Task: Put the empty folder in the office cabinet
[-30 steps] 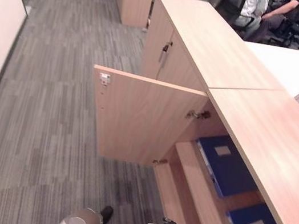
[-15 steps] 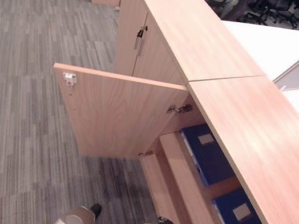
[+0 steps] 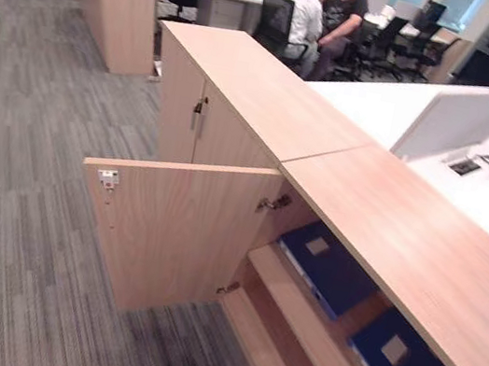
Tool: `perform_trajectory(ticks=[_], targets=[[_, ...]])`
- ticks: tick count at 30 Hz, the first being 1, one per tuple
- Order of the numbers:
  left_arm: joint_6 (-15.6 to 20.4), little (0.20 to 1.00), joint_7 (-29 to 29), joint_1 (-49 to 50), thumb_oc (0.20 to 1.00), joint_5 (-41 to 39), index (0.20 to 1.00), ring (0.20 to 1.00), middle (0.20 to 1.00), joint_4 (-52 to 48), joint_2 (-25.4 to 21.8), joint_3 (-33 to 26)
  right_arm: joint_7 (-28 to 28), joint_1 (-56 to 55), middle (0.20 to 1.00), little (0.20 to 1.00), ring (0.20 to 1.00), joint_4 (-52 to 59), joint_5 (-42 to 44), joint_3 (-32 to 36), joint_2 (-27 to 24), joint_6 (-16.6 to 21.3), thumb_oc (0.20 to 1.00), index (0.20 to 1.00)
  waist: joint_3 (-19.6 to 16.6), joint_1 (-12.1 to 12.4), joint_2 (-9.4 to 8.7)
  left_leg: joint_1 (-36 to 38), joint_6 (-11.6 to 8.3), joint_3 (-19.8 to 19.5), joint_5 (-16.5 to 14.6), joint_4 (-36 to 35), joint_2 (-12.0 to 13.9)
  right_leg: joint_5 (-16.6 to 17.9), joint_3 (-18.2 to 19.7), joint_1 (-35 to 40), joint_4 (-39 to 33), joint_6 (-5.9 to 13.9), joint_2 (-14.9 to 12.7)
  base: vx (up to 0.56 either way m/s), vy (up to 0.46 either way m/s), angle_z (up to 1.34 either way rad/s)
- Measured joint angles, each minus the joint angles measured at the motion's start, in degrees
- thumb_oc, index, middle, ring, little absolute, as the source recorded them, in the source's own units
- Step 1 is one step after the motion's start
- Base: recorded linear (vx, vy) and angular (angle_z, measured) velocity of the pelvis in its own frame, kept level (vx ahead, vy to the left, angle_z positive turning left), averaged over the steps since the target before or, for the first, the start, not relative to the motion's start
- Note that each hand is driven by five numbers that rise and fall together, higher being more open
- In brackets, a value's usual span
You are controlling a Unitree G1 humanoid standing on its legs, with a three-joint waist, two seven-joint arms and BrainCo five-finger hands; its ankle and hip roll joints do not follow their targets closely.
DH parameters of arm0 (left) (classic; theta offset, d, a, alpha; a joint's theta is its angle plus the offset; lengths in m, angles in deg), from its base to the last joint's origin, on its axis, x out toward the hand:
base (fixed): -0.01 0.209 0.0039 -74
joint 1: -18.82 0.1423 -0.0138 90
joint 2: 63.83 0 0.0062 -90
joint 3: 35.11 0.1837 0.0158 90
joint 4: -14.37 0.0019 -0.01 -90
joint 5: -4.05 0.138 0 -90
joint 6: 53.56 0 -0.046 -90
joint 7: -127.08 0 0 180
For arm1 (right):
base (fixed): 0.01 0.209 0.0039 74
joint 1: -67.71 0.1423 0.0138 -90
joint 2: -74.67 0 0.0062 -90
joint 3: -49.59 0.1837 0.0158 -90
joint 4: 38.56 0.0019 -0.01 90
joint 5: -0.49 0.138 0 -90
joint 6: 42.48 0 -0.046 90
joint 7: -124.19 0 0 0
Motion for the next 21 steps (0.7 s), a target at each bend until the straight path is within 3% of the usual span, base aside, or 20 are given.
perform_trajectory(ticks=[2, 4, 6, 11, 14, 21], targets=[[-0.11, 1.0, 1.34, 0.33, 1.0, -0.73, 1.0, 1.0, 1.0, -0.01, -0.1, 3.17, 0.28, 0.63, 1.0, 1.0, 1.0, -0.05, 0.0, -0.23, 0.32, 0.19, 1.0, 1.0, 0.08, -0.22, 0.27, -0.19, 0.2, 0.18, -0.13, -0.25, 0.05, 1.34, 0.75, -0.43, -3.52, 2.28, -0.11, 0.03, -0.023, -0.29], [-0.39, 1.0, 3.46, 0.39, 1.0, -2.6, 1.0, 1.0, 1.0, -0.21, -0.14, 6.21, 0.26, 0.34, 1.0, 1.0, 1.0, -0.26, 0.0, -0.25, 0.27, 0.21, 1.0, 1.0, 0.11, -0.03, 0.35, 0.3, 0.15, 0.2, -0.1, -0.39, 0.25, 2.6, 0.88, 1.11, -6.08, 2.6, 0.12, 0.03, -0.038, 0.06], [-0.78, 1.0, 5.15, 0.55, 1.0, -3.54, 1.0, 1.0, 1.0, -0.54, -0.16, 7.57, 0.1, 0.46, 1.0, 1.0, 1.0, -0.79, -0.02, -0.23, 0.16, 0.44, 1.0, 1.0, 0.06, 0.5, 0.17, 0.3, 0.16, 0.45, -0.1, -0.35, 0.41, 3.71, 0.86, 1.45, -7.52, 2.28, 0.29, 0.01, -0.011, -0.02], [-1.04, 1.0, 8.52, -0.31, 1.0, -6.31, 1.0, 1.0, 1.0, -1.24, -1.16, 11.42, 0.0, 1.1, 1.0, 1.0, 1.0, -1.68, -0.03, -0.18, 0.09, 0.68, 1.0, 1.0, -0.14, 0.52, -0.06, 0.8, -1.43, 0.17, 0.95, -0.73, 2.61, 3.89, 0.13, 3.19, -12.04, 1.04, 4.23, 0.01, -0.027, -0.02], [-1.52, 1.0, 9.09, -5.77, 1.0, -6.29, 1.0, 1.0, 1.0, 2.21, -2.95, 17.63, -0.43, 1.4, 1.0, 1.0, 1.0, -1.79, -0.07, -0.2, -0.11, 0.68, 1.0, 1.0, -0.54, -0.29, -0.69, 0.72, -1.85, 0.07, 1.15, -1.08, 3.25, 3.72, -0.16, 3.26, -12.87, 0.77, 4.98, 0.01, -0.011, 0.0], [-2.41, 1.0, 8.26, -14.04, 1.0, -5.03, 1.0, 1.0, 1.0, 11.41, -5.15, 21.61, -0.46, 1.9, 1.0, 1.0, 1.0, -1.81, -0.1, -0.21, -0.9, 0.61, 1.0, 1.0, -1.03, -2.67, -0.96, 0.71, -2.1, 1.1, 0.99, -1.41, 3.49, 3.9, 0.94, 2.8, -13.11, 0.49, 5.12, -0.01, 0.002, -0.07]])
